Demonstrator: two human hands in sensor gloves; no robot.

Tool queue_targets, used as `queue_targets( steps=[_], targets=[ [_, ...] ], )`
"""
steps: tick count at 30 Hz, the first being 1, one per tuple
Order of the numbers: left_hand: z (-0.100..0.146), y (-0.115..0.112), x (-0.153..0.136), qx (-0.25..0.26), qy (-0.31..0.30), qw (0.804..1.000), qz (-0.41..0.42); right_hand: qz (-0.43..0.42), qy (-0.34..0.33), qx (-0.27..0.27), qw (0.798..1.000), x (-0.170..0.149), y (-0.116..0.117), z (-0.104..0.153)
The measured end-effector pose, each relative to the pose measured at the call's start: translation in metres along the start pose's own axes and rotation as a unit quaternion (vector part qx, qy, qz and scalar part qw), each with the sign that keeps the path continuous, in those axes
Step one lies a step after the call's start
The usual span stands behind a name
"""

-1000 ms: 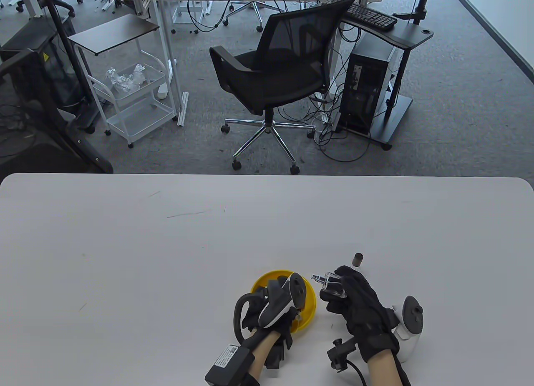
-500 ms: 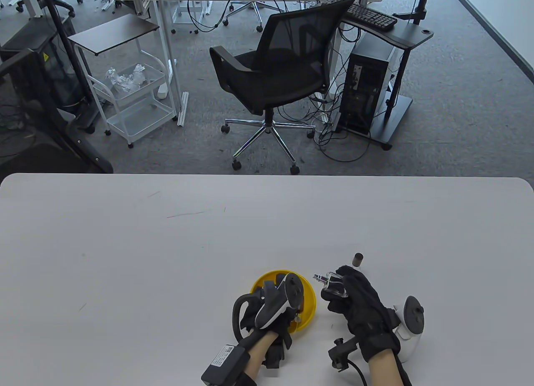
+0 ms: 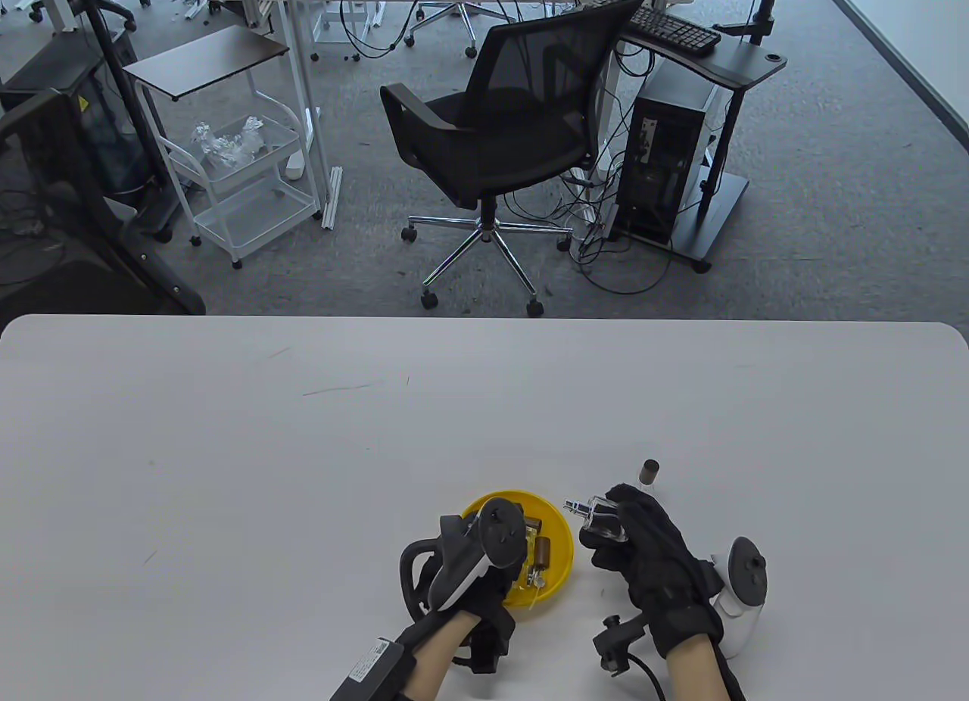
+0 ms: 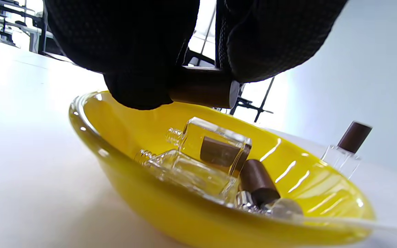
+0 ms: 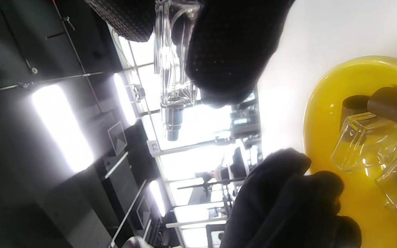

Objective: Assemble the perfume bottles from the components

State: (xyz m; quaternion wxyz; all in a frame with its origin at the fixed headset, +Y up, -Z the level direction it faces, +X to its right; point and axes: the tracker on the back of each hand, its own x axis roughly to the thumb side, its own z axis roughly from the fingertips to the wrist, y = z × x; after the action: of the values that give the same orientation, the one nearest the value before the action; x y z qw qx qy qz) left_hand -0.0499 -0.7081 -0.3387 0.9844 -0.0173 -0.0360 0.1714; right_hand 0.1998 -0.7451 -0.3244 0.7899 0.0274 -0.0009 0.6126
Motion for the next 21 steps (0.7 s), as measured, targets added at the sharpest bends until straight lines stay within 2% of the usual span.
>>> queue_targets(
  steps=[9, 16, 21],
  targets=[
    [0.018, 0.008, -0.029, 0.017, -0.066, 0.99, 0.127, 0.014, 0.01, 0.01, 1.0, -0.004, 0.005, -0.001],
    [0.018, 0.0, -0.056, -0.016, -0.086, 0.96, 0.267, 0.015, 0.023, 0.028, 0.999, -0.011, 0.013, -0.001],
    [0.018, 0.0, -0.069, -0.049, -0.094, 0.929, 0.356, 0.025, 0.029, 0.043, 0.998, -0.016, 0.022, -0.001]
  ],
)
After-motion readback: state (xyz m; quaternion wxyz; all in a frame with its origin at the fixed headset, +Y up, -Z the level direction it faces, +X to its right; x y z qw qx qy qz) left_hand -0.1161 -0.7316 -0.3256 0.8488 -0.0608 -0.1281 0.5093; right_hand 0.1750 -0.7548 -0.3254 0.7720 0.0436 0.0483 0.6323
